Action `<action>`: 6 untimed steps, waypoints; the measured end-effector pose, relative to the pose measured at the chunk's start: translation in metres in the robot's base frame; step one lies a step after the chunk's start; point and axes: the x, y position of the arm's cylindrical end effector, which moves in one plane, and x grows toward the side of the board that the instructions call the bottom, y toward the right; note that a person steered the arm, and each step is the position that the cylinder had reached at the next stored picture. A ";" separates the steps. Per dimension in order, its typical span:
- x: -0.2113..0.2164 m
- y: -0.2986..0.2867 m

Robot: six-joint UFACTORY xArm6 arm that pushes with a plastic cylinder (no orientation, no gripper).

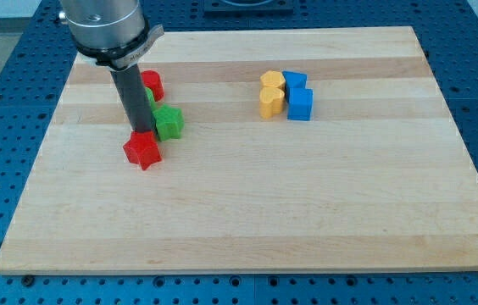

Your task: Move red star towards the center

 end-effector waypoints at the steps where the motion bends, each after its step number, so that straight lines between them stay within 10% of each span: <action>1: 0.000 -0.037; 3: 0.022 -0.052; 6: 0.029 0.075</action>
